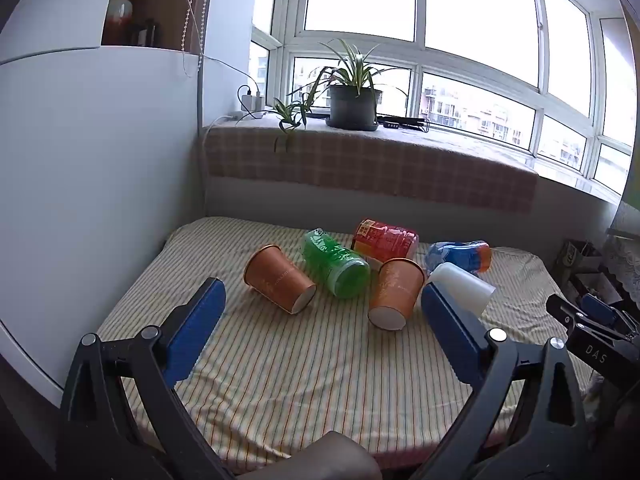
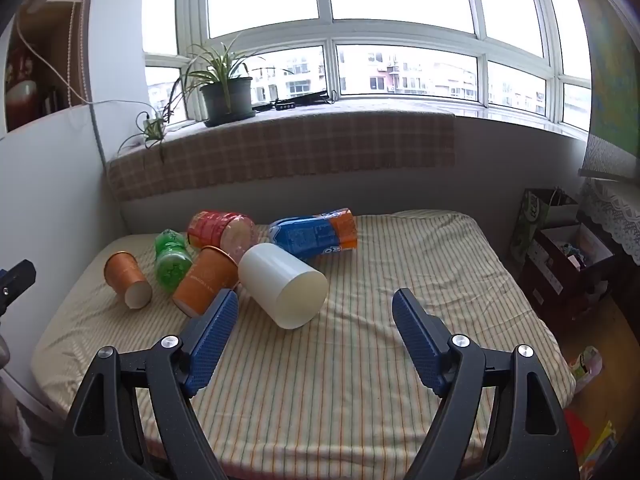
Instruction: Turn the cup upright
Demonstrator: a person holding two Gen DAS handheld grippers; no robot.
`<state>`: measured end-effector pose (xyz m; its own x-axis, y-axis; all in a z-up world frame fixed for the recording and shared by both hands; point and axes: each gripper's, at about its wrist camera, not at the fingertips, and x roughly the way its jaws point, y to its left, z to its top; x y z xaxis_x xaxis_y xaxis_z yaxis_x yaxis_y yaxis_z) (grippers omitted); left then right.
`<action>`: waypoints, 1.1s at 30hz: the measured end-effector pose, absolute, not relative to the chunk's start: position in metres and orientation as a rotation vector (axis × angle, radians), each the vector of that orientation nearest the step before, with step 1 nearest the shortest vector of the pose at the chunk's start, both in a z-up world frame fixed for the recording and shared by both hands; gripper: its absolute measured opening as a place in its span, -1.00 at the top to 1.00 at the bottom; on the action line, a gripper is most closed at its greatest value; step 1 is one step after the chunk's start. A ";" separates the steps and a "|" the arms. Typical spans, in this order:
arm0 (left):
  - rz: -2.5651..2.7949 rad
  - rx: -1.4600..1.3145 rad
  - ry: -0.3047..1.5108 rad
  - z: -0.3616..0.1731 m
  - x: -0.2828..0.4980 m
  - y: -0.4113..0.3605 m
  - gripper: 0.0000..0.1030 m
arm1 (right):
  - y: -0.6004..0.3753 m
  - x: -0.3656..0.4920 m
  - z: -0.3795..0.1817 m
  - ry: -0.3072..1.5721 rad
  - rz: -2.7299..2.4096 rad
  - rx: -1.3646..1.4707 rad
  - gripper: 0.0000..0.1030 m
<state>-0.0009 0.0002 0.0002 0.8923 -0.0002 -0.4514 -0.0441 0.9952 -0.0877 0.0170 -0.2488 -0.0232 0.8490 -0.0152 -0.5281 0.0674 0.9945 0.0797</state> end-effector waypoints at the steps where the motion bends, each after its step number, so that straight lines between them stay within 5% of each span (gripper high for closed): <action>1: 0.021 -0.096 0.467 0.000 -0.001 0.000 -0.94 | -0.249 0.017 -0.023 0.557 -0.043 0.096 -0.54; 33: 0.028 -0.087 0.453 0.008 -0.001 0.000 -0.94 | -0.250 0.019 -0.028 0.561 -0.046 0.096 -0.54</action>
